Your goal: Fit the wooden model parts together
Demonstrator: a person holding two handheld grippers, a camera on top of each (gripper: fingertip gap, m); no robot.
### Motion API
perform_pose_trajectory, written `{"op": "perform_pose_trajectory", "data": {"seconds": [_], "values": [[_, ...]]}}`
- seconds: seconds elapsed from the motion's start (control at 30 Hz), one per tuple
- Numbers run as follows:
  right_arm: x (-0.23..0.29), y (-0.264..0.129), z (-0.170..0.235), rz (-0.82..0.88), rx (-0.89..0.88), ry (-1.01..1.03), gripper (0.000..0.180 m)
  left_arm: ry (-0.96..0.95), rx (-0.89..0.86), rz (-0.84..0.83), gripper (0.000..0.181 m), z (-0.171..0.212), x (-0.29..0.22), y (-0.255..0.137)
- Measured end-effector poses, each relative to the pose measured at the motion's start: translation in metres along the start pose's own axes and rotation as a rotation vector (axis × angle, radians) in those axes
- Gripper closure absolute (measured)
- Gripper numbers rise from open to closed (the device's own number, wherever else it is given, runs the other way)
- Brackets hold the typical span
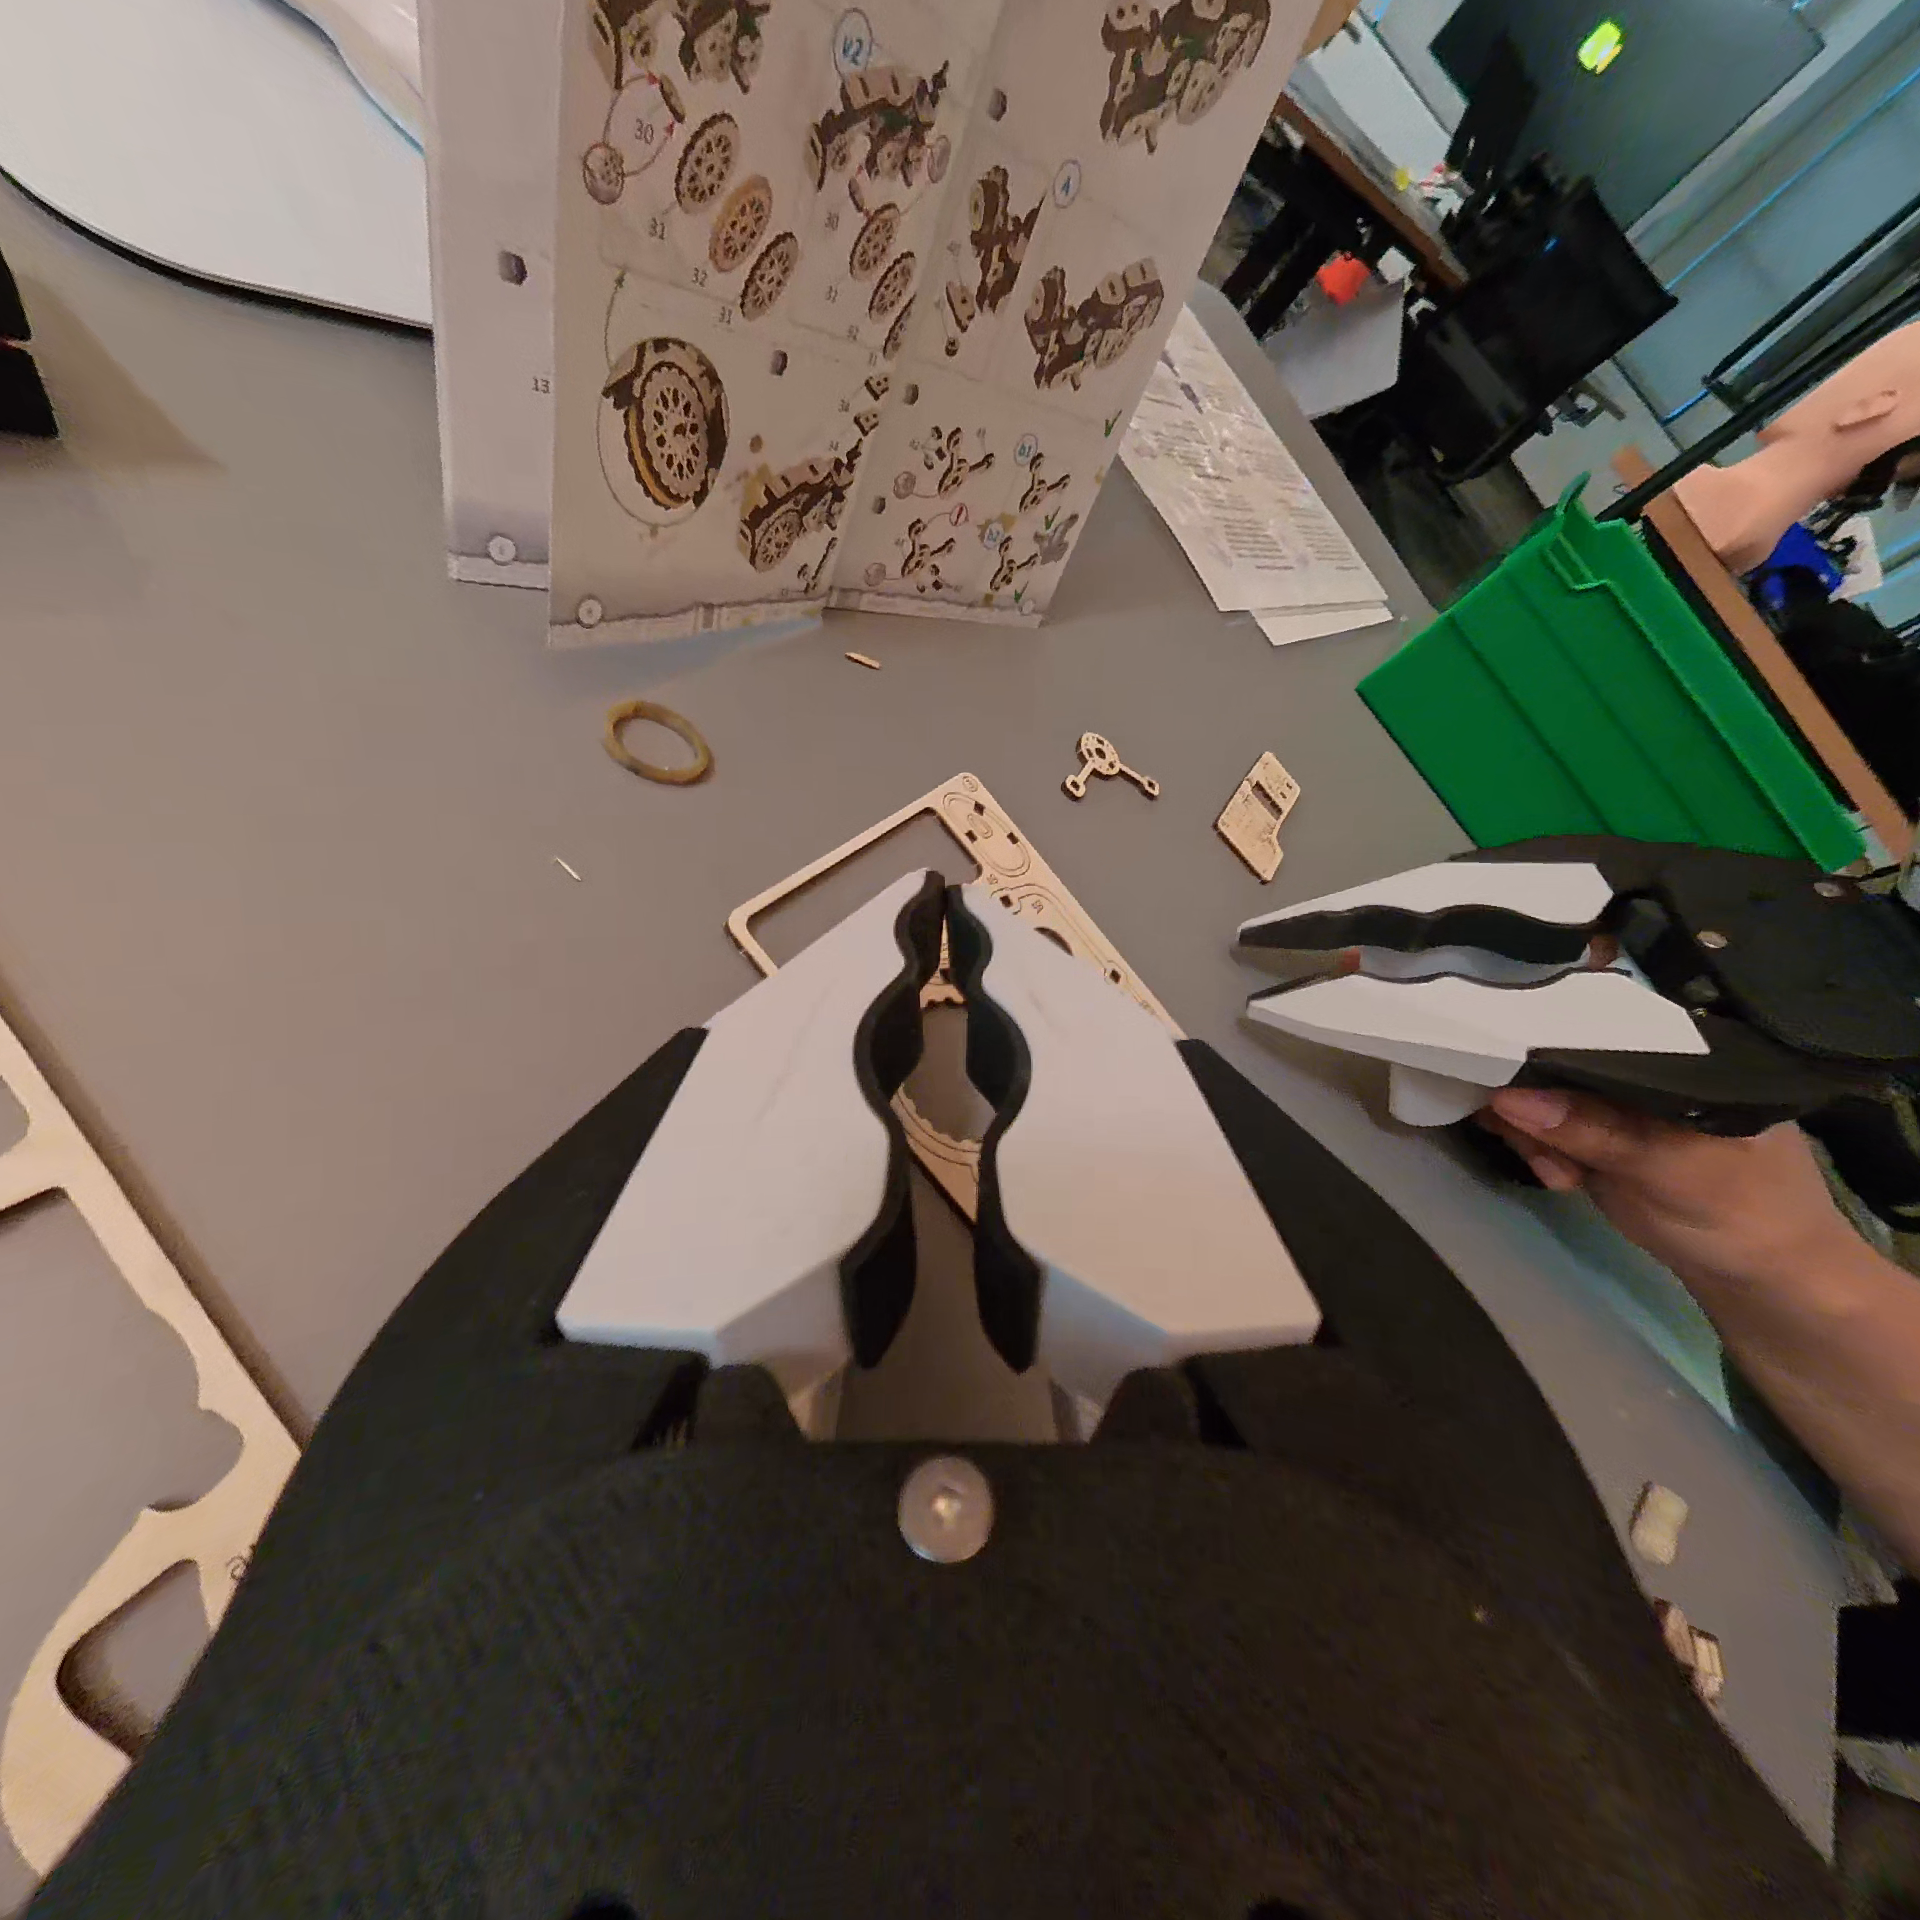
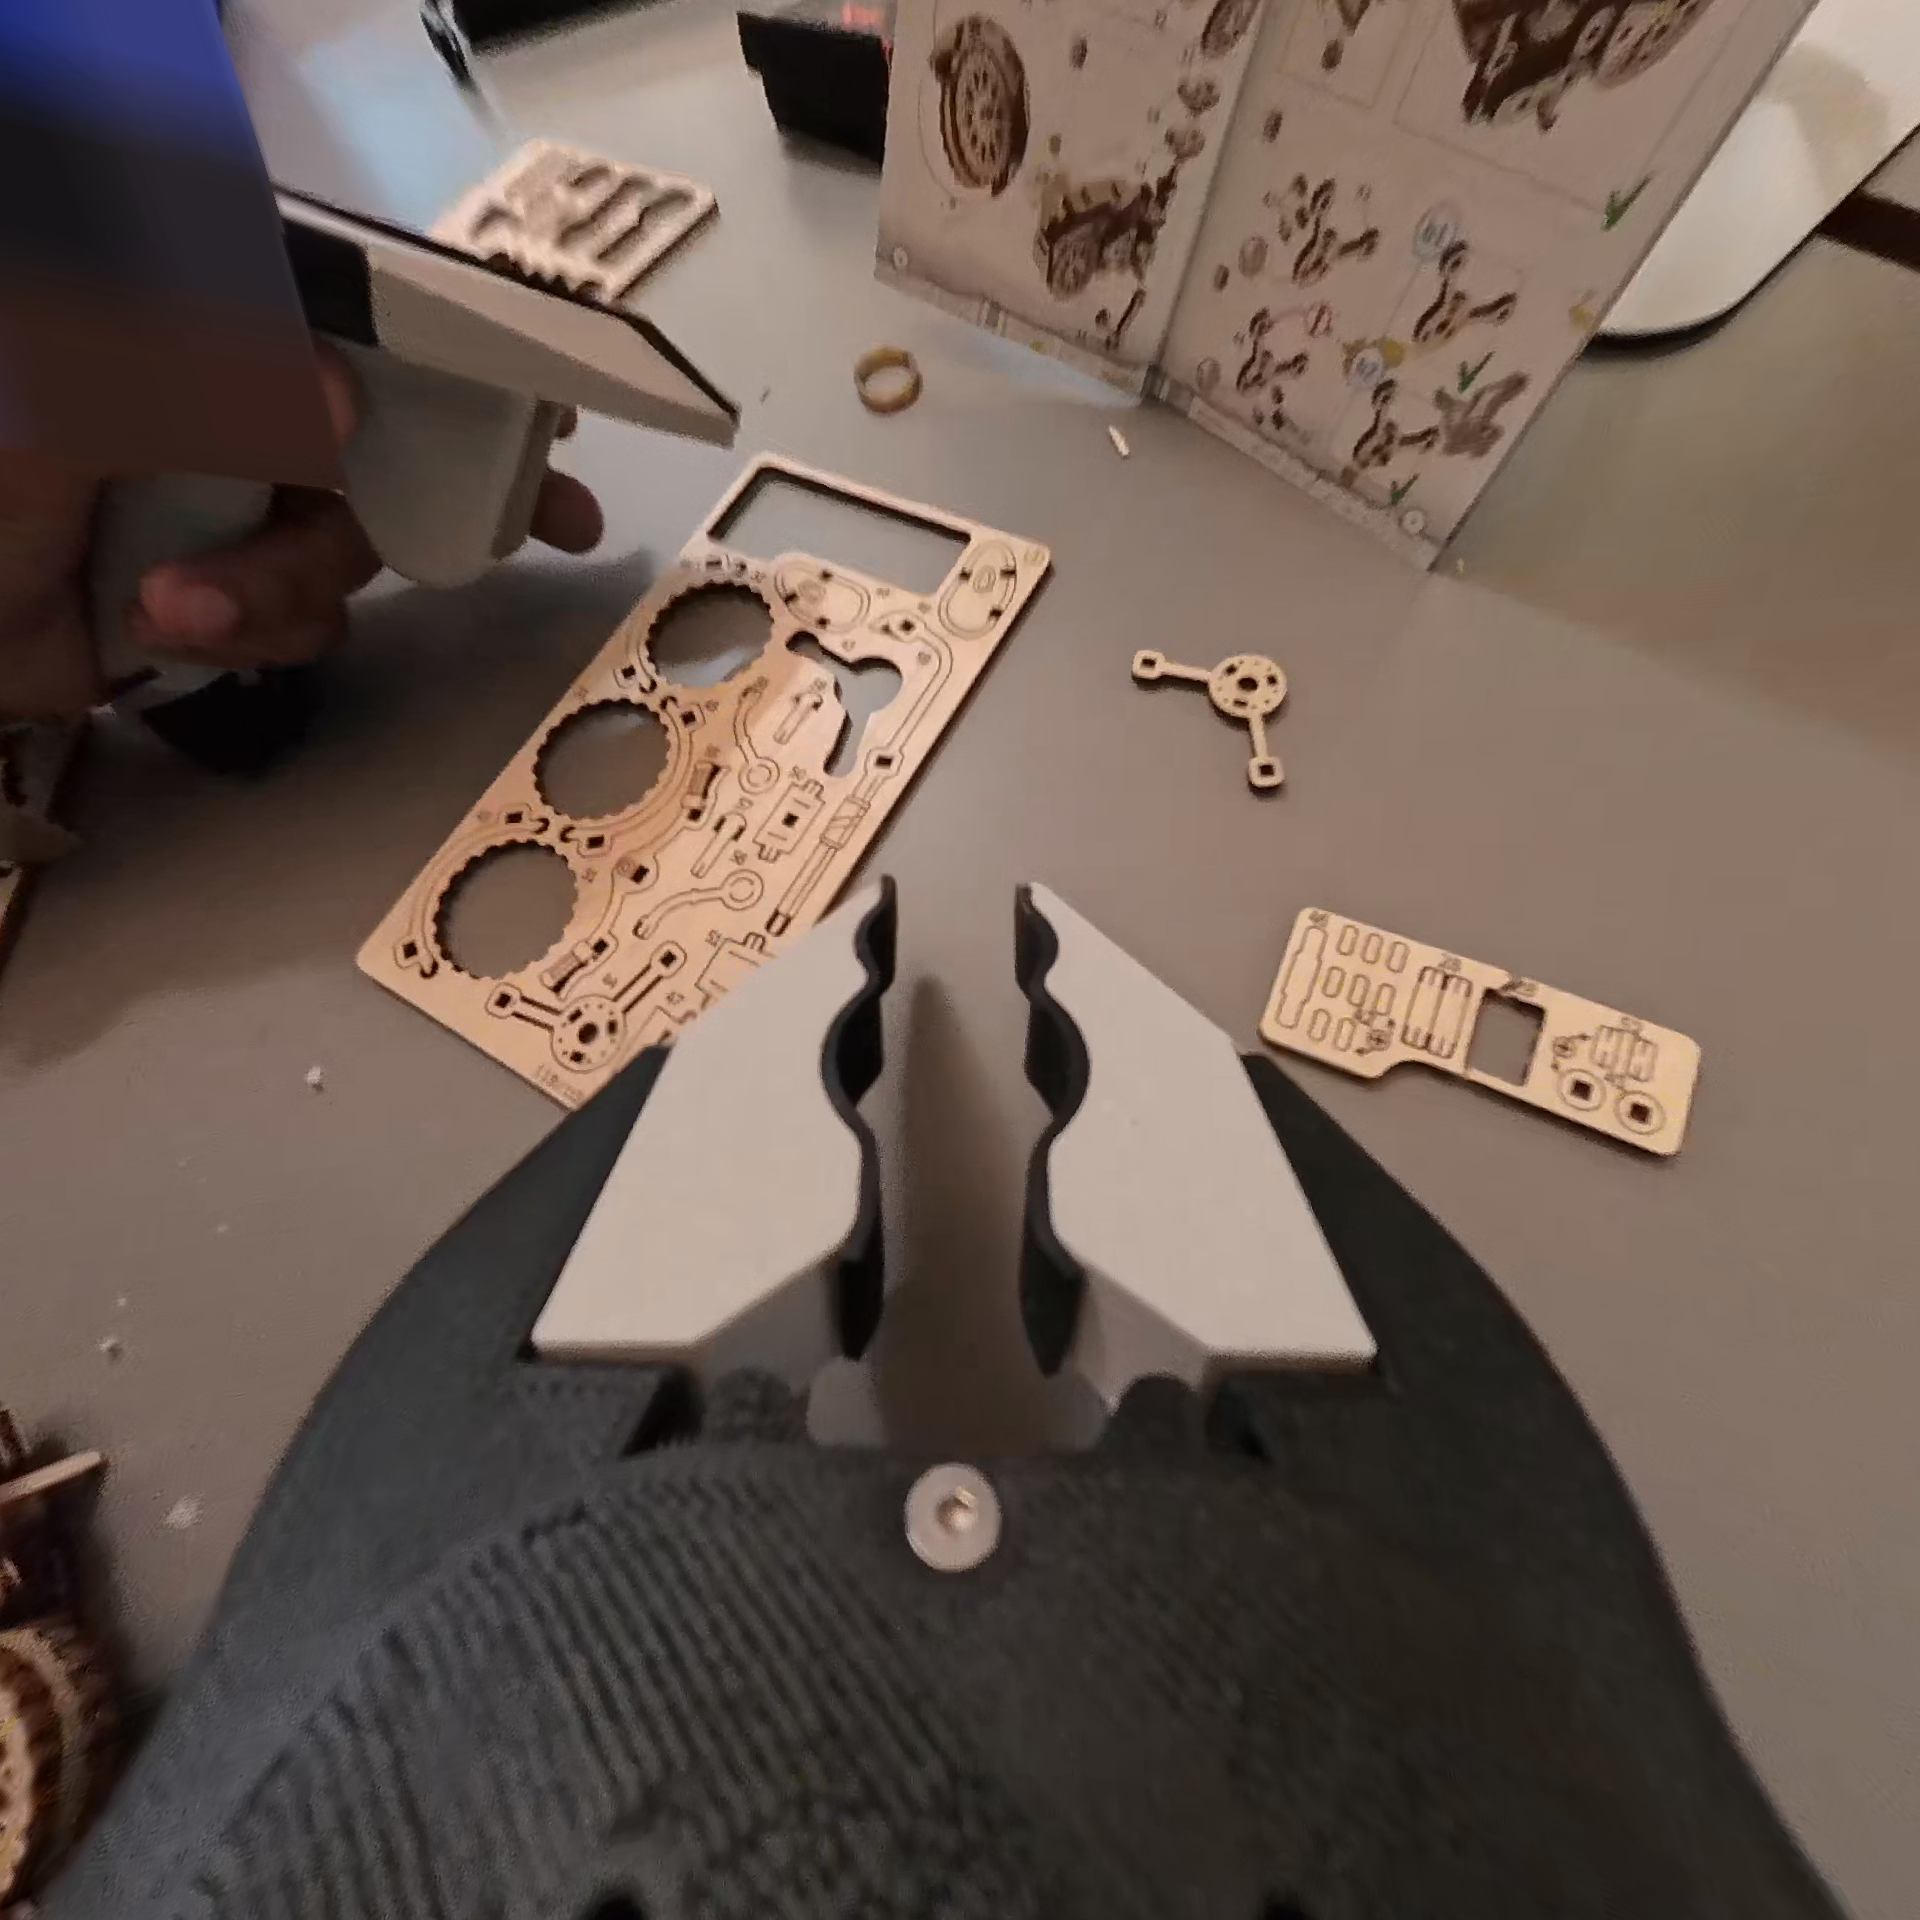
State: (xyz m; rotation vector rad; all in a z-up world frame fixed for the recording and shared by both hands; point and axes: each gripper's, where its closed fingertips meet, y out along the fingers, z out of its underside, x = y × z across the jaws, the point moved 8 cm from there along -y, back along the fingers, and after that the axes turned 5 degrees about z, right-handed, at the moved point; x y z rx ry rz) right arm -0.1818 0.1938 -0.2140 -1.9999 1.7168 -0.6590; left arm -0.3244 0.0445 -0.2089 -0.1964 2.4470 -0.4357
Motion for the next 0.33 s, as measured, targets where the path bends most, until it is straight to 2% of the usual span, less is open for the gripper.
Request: {"op": "perform_pose_trajectory", "data": {"seconds": [0.1,0.33], "values": [[0.0015,0.0061,0.0046,0.016,0.073,-0.022,0.157,0.011,0.023,-0.021,0.181,0.0009,-0.0003,0.0024],[0.0017,0.0059,0.0048,0.011,0.072,-0.021,0.156,-0.02,0.044,-0.094,0.181,0.0019,0.0053,0.0044]]}}
